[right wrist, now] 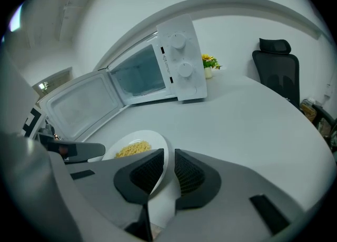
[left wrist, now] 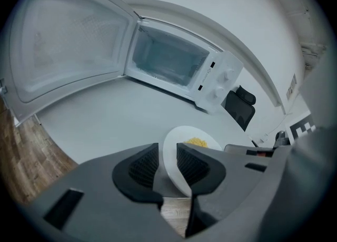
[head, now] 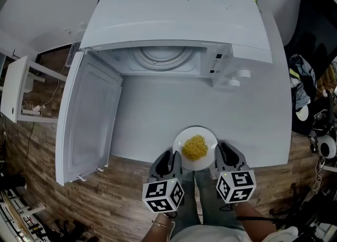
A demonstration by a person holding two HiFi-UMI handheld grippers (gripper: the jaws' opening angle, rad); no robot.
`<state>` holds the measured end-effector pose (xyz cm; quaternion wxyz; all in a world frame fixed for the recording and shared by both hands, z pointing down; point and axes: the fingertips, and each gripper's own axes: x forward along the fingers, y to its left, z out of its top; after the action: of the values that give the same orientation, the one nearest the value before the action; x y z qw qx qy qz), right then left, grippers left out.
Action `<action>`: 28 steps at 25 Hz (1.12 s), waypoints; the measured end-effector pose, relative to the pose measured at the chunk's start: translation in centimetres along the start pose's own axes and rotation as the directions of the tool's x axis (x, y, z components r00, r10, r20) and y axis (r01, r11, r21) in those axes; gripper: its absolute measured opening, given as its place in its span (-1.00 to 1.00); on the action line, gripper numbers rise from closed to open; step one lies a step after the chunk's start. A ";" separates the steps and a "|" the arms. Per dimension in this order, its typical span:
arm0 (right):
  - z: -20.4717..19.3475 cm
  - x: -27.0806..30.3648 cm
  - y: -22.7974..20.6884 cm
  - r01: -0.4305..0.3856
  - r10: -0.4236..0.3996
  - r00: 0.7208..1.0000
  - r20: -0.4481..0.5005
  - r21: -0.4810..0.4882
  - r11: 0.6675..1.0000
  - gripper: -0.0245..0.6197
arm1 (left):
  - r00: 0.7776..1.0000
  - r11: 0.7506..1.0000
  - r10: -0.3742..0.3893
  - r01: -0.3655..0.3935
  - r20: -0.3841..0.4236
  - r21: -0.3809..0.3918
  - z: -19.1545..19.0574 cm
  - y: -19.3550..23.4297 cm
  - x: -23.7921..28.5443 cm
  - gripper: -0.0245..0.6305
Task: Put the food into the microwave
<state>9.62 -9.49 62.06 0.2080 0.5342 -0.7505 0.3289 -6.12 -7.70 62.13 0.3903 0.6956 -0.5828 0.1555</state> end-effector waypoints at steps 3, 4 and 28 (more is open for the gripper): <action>-0.1 0.3 -0.1 0.012 -0.012 1.000 -0.003 0.002 1.000 -0.75 | 1.000 1.000 -0.002 0.001 -0.004 -0.017 -0.1 0.2 0.5 -0.60; -0.1 0.4 -0.2 0.017 -0.017 1.000 -0.004 -0.001 1.000 -0.75 | 1.000 1.000 -0.003 0.003 -0.005 -0.021 -0.1 0.2 0.7 -0.59; -0.6 1.1 0.5 -0.011 0.012 0.999 -0.041 0.010 1.000 -0.76 | 0.998 0.996 -0.034 0.030 -0.045 -0.086 -1.2 0.0 1.9 -0.70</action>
<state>8.70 -9.72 63.04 0.2189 0.5239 -0.7476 0.3445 -5.33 -8.18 64.18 0.4357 0.6836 -0.5685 0.1404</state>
